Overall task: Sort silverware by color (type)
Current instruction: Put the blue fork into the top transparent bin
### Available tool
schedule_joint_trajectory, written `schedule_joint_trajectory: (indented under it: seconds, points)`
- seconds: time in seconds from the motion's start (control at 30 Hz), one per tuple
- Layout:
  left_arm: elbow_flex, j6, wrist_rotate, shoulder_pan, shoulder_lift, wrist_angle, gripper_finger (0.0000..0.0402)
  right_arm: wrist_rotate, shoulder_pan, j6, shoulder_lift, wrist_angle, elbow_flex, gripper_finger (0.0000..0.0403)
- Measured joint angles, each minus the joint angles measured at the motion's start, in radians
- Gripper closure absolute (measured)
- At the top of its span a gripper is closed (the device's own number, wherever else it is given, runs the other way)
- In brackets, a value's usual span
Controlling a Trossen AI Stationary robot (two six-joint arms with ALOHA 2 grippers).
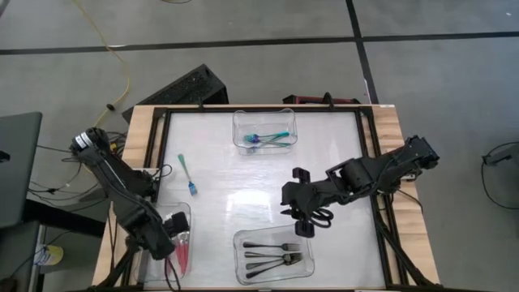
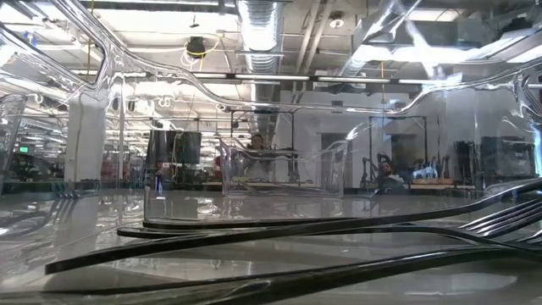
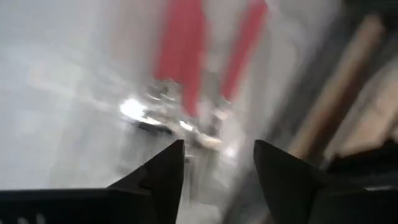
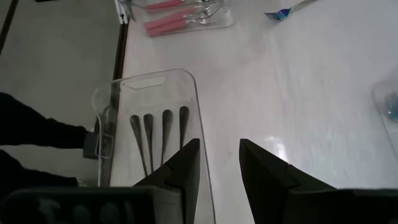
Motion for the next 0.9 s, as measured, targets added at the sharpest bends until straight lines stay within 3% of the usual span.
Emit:
schedule_joint_trajectory:
  seconds: [0.1,0.2,0.27,0.43,0.57,0.7,0.9]
  points:
    - [0.116,-0.034,-0.18,0.009,-0.005,-0.007,0.0218,-0.022,0.0,-0.003,-0.002,-0.007,0.0,0.0269]
    - [0.246,-0.021,-0.504,0.033,-0.005,-0.001,0.0221,-0.028,0.0,-0.018,-0.003,-0.006,0.0,0.0269]
    - [0.32,-0.02,-0.654,0.09,-0.006,-0.003,0.0226,-0.029,0.0,-0.026,-0.003,-0.007,0.0,0.0269]
    - [0.419,0.008,-0.583,0.35,-0.009,0.0,0.0236,-0.03,0.0,-0.026,-0.003,-0.023,0.0,0.0269]
    - [0.422,0.183,-0.498,0.509,-0.013,-0.003,0.024,-0.03,0.009,-0.026,-0.003,-0.037,0.0,0.0269]
    - [0.388,0.335,-0.455,0.648,-0.013,-0.011,0.024,-0.03,0.02,-0.027,-0.003,-0.037,0.0,0.0269]
    - [0.298,0.436,-0.34,0.859,-0.013,-0.049,0.024,-0.03,0.018,-0.043,-0.003,-0.04,0.0,0.0269]
